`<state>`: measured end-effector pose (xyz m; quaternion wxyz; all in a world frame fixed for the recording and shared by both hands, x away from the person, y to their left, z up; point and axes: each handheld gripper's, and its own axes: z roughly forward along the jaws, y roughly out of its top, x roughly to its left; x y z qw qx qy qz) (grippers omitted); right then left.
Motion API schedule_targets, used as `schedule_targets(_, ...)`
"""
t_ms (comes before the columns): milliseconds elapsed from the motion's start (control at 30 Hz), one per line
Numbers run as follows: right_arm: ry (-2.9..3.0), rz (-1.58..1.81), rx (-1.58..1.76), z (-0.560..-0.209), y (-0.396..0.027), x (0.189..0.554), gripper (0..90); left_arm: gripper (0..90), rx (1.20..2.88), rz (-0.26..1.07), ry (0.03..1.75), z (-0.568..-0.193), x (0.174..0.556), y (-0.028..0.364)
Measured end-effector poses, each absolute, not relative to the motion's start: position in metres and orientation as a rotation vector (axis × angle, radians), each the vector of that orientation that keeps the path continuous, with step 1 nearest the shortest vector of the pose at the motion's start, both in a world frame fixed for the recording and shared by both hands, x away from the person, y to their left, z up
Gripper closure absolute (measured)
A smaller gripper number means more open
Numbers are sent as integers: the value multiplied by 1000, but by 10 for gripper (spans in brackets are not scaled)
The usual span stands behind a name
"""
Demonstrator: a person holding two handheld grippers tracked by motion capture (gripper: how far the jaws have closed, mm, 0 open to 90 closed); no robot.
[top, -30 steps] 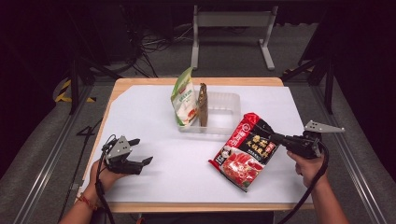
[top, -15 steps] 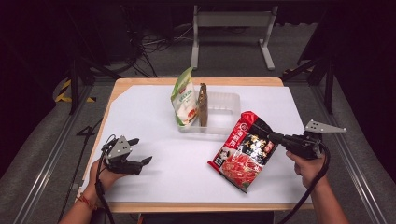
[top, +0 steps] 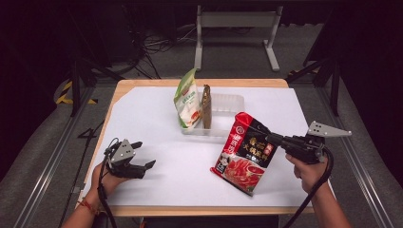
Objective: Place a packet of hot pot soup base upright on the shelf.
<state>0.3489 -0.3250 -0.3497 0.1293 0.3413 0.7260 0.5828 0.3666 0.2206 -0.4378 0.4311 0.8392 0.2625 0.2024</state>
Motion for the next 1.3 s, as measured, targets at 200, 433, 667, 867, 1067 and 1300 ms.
schedule_targets(200,2107,1687,947,-339,-311,342,876,168,2089,503,656,-437,366,219)
schedule_targets(433,2097,1700,910,-330,-301,338,883,167,2076,499,664,-437,366,221)
schedule_targets(667,2087,1683,882,-323,-298,334,885,162,2072,487,675,-437,368,222)
schedule_targets(867,2069,1671,861,-314,-297,329,884,146,2056,504,694,-437,368,222)
schedule_targets(1067,2038,1662,860,-311,-298,329,884,144,2074,502,688,-438,368,222)
schedule_targets(1300,2023,1652,845,-304,-298,329,884,148,2058,525,691,-437,367,223)
